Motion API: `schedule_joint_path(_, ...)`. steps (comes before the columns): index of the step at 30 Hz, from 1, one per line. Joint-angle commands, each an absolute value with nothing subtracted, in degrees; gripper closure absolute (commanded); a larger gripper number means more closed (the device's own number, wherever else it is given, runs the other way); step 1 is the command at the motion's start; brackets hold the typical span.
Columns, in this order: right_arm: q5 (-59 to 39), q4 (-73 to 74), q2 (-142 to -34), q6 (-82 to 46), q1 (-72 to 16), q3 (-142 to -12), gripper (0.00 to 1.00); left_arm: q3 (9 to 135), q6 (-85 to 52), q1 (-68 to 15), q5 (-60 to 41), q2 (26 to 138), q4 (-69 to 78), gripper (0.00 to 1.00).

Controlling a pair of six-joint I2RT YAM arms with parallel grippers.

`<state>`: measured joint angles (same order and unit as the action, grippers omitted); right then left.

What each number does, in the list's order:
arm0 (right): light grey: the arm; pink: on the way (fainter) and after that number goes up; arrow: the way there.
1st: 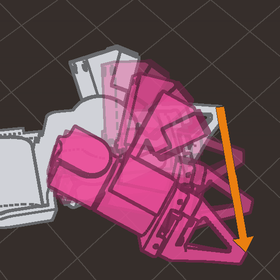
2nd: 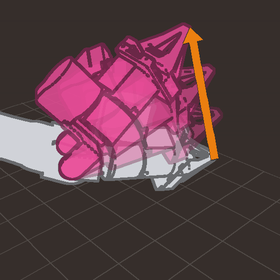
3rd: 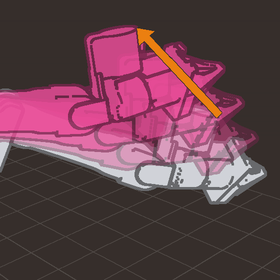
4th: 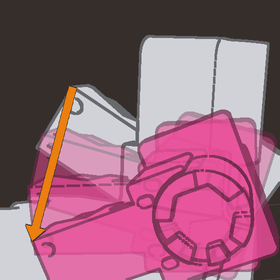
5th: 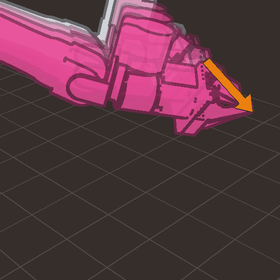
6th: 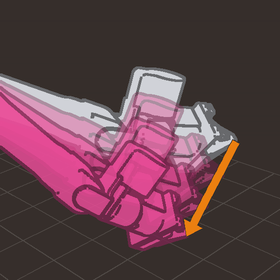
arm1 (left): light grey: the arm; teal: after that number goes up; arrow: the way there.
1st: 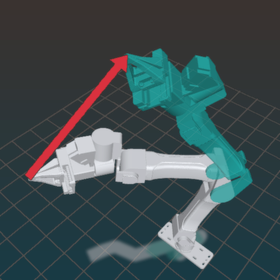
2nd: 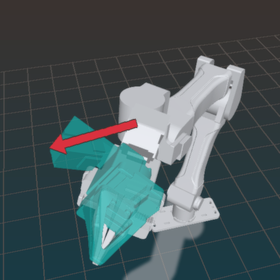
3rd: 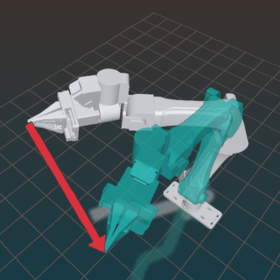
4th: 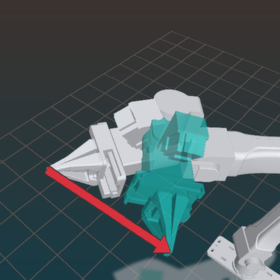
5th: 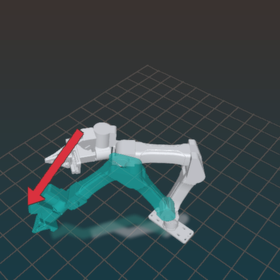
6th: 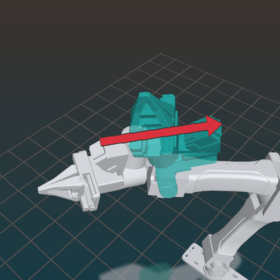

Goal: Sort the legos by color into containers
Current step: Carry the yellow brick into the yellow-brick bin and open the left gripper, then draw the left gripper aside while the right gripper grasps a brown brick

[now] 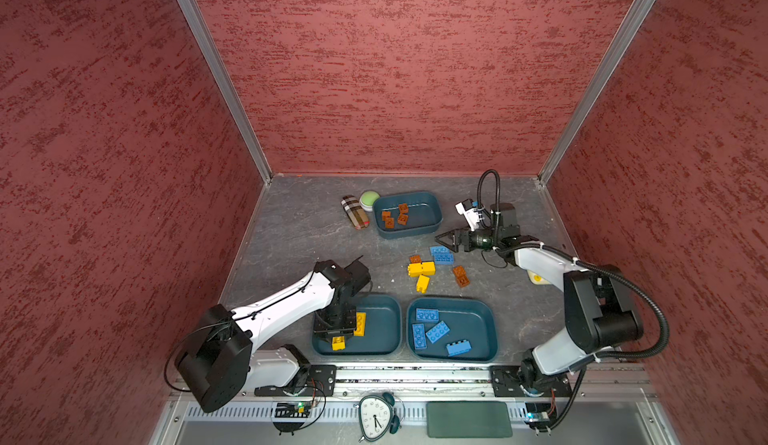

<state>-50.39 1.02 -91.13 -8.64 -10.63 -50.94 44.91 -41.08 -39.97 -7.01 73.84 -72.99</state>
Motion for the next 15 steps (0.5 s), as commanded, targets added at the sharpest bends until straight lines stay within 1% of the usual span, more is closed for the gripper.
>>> schedule_joint_path(1,-51.29,-1.75,-89.57,-5.69,-11.51,-52.53,0.01,47.19,-40.58,-39.48,-5.24,73.59,-73.2,0.46)
schedule_joint_path(7,-48.95,-7.24,-89.47,-1.7,-13.63,-54.76,0.01,53.48,-35.99,-36.02,-4.35,72.35,-74.06,0.35)
schedule_joint_path(11,-46.39,-10.39,-90.59,0.76,-15.75,-57.06,0.01,56.77,-31.11,-32.0,-7.07,71.98,-70.44,0.28)
schedule_joint_path(15,-42.26,-15.33,-92.97,3.41,-18.11,-60.91,0.03,59.17,-26.48,-28.51,-10.64,72.73,-65.64,0.2)
